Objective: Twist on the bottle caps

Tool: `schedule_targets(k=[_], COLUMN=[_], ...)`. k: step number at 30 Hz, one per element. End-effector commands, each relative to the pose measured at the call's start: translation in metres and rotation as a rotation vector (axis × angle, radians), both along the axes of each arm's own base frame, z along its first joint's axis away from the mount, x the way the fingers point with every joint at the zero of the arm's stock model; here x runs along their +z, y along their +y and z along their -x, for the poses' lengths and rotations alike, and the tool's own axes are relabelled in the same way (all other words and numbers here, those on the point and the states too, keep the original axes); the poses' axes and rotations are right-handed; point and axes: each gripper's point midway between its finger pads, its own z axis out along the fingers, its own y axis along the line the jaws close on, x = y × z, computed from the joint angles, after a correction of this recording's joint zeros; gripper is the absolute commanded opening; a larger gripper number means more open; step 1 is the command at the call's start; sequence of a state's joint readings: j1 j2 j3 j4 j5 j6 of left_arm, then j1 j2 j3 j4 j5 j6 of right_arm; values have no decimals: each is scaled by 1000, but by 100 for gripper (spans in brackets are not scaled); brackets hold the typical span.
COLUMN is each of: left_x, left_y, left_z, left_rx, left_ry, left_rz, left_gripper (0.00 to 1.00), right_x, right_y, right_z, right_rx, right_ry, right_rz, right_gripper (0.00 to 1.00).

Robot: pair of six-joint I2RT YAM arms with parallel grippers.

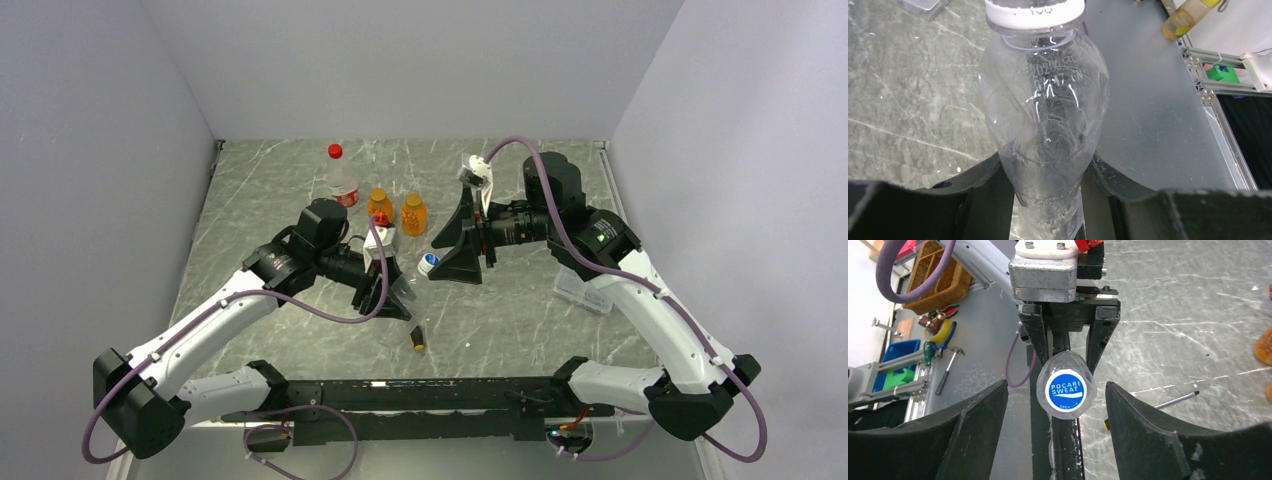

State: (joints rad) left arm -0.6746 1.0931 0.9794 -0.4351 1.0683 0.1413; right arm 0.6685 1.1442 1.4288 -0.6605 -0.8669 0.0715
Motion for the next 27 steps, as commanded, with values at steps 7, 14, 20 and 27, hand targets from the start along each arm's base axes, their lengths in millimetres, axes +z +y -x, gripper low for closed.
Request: schedule_targets(k=[7,14,20,27], left_x=[23,23,22,31], left_y=[-1,-2,-1,27], left_z=[6,0,-39,-112], left_rx=[-59,-22,214,634], left_ry=[-46,-66,-140,-342], left_rz=[73,71,22,-61], left_gripper=[0,0,0,0], right_x=[10,6,4,-4], right_y=[10,12,15,27], right_z=[9,5,-13,-48], right_rx=[112,94,-28,-276], right_ry=[-43,-21,58,222], right_rz=[-49,-32,9,98], right_gripper=[55,32,9,0])
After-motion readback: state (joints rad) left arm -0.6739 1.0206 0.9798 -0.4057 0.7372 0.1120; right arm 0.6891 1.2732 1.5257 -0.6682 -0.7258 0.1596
